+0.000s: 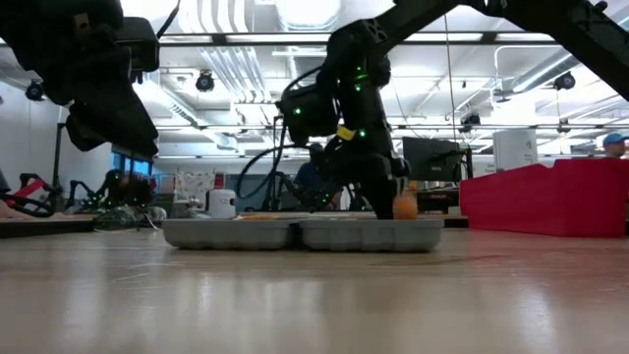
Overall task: Prefit tool cases
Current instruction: Remove the yellow nut driver from the gray pre-fit tool case
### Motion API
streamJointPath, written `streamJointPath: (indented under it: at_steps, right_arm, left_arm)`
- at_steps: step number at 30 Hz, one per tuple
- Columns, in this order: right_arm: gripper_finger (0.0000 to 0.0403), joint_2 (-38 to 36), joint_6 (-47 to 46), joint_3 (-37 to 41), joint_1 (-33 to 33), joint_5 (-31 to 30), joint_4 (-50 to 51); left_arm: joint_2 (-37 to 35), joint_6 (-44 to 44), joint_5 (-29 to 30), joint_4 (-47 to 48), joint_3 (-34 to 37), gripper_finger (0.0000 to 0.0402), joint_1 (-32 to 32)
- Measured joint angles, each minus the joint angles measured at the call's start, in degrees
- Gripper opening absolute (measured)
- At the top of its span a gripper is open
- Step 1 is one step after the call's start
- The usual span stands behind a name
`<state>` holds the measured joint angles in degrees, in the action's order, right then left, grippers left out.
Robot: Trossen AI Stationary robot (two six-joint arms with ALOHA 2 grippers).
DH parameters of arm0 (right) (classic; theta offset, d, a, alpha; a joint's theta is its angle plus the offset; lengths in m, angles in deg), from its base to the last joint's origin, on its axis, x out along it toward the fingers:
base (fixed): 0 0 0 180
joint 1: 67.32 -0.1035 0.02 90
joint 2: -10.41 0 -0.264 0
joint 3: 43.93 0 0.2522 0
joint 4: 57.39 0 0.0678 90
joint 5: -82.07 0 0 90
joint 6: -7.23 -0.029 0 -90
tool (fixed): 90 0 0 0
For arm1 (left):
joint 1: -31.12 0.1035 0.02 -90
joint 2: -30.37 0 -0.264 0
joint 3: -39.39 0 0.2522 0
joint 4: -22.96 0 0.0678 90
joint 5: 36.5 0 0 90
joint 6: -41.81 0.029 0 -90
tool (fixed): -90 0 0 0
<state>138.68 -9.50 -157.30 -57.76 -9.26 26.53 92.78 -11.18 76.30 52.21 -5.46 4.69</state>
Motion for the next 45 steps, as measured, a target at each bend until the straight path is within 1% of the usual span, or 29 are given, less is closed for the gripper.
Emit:
streamJointPath:
  at_steps: [4,11,19,30,36,41,45]
  right_arm:
    - [0.0041,-0.4,1.7,1.9,0.1,2.5,-4.0]
    - [0.0033,-0.5,3.8,0.2,0.0,3.4,-4.2]
    - [0.0042,-0.4,7.2,-0.9,0.2,3.5,3.7]
    - [0.0055,-0.5,9.4,-1.0,0.2,3.4,9.2]
    - [0.0046,-0.7,11.5,-1.1,0.2,4.5,13.0]
    - [0.0038,-1.5,13.0,-1.1,0.2,7.5,13.7]
    - [0.0037,-2.2,13.6,-1.1,0.0,7.8,13.6]
  left_arm:
    - [0.0,0.0,0.0,0.0,0.0,0.0137,0.0]
    - [0.0,0.0,0.0,0.0,0.0,0.0137,0.0]
    - [0.0,0.0,-1.0,0.0,0.0,0.0137,0.0]
    - [-0.2,0.0,-1.0,0.8,0.0,0.0137,0.0]
    - [-0.5,0.0,-1.0,1.4,0.0,0.0137,0.0]
    - [-0.7,0.0,-0.9,2.1,0.0,0.0137,0.0]
    - [-0.7,0.0,-0.9,2.4,0.0,0.0137,0.0]
